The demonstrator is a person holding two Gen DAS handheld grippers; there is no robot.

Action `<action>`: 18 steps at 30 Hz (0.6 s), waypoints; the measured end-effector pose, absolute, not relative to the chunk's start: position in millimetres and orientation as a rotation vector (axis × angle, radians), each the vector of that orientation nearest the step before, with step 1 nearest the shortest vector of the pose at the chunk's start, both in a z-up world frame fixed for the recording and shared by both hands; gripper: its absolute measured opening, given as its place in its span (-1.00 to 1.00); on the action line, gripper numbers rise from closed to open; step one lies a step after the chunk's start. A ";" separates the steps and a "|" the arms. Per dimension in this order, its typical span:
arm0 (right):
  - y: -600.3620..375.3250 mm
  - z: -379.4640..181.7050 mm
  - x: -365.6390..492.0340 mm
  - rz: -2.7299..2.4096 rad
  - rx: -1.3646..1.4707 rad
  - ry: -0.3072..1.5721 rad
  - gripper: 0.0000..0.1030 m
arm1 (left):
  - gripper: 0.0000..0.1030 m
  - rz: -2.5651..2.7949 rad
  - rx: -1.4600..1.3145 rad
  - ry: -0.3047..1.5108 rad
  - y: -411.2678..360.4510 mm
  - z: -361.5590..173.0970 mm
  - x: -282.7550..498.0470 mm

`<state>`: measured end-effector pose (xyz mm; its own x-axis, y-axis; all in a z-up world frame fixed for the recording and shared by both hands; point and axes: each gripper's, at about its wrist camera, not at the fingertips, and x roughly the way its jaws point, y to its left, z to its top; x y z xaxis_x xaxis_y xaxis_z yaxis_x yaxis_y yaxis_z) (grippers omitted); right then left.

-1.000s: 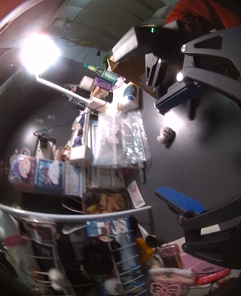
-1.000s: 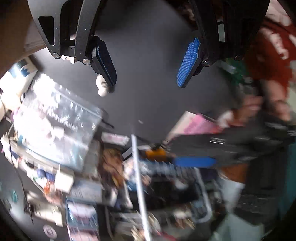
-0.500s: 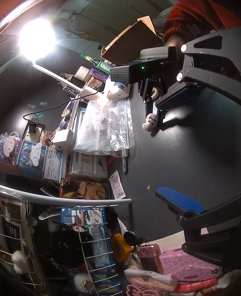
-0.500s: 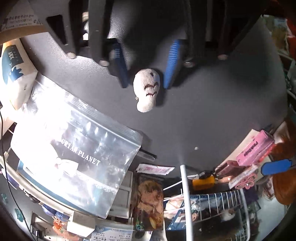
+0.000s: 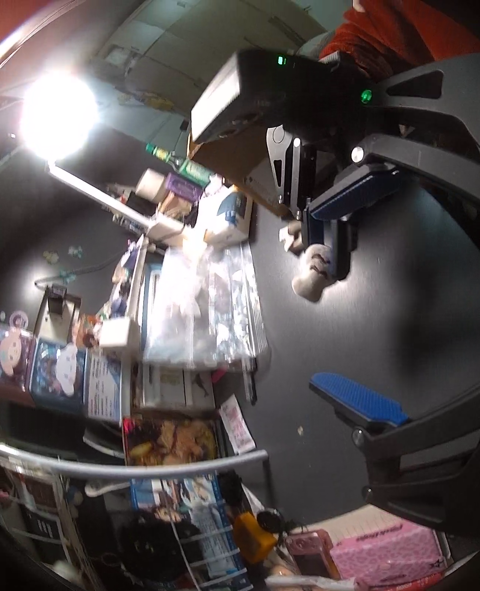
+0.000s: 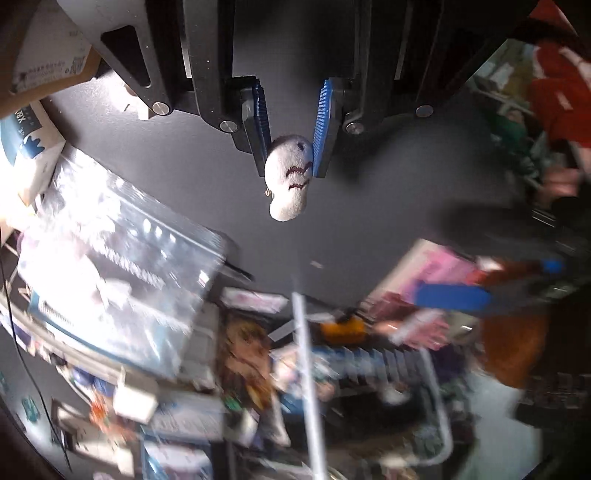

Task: Organize objects
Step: 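Close the left gripper on the figurine while the right gripper releases it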

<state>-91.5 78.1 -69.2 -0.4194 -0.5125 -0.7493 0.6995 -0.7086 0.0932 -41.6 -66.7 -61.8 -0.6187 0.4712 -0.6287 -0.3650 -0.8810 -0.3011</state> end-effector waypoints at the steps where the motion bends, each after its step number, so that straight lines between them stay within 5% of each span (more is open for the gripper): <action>1: 77.9 -60.4 -83.8 -2.137 0.999 0.295 -0.66 | 0.51 2.448 -1.006 -0.194 -63.0 -59.0 -40.5; 7: 85.6 -9.5 -40.0 -2.139 0.832 0.314 -0.66 | -0.07 2.343 -0.921 -0.188 -38.1 -30.9 -30.1; 18: 140.8 43.6 -8.1 -2.278 0.697 0.345 -0.66 | -0.31 2.246 -0.819 -0.061 32.3 23.2 -34.5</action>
<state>-8.1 140.8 43.6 -0.5961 -0.5619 -0.5735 0.7065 -0.7065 -0.0421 -34.5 32.3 23.2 -0.5284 0.6556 -0.5394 -0.6252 -0.7303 -0.2752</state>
